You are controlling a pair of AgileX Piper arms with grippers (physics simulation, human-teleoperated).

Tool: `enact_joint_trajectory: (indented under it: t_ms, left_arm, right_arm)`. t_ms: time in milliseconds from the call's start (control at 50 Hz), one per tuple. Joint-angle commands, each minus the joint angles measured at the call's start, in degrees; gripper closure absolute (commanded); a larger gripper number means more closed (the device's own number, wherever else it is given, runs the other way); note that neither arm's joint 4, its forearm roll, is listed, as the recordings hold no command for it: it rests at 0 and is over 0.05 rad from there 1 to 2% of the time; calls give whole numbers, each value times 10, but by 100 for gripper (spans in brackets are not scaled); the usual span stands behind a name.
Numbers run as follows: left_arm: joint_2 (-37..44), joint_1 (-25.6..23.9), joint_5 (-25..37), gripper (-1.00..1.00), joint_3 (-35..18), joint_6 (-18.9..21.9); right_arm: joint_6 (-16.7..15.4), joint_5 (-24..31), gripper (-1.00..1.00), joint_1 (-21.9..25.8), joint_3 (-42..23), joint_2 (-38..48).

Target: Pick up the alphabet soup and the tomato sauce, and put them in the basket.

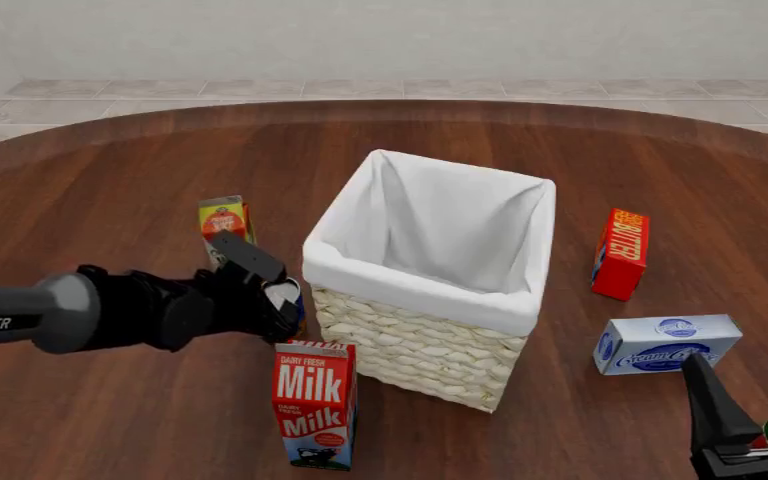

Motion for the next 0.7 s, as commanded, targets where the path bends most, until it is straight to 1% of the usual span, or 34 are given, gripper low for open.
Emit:
enact_joint_trajectory:
  t_ms: [20, 340, 400, 420, 460, 520, 700]
  left_arm:
    - [14, 1, -9, -100, -1, -3]
    - [33, 3, -23, -100, 1, -8]
    - [31, 7, -23, -100, -2, -4]
    - [30, 8, -22, 100, -2, -4]
    - [29, 15, -22, 100, -7, 5]
    - [26, 15, -21, 100, -6, 8]
    - [24, 14, -22, 100, -3, 6]
  right_arm:
    - [1, 6, -100, -1, 0, -6]
    - [0, 2, -100, 0, 0, -2]
    - [0, 0, -100, -1, 0, 1]
    - [0, -1, -100, -1, 0, 2]
    - [-1, -1, -100, 0, 0, 2]
    - [-1, -1, -100, 0, 0, 2]
    - [-1, -11, -100, 0, 0, 11]
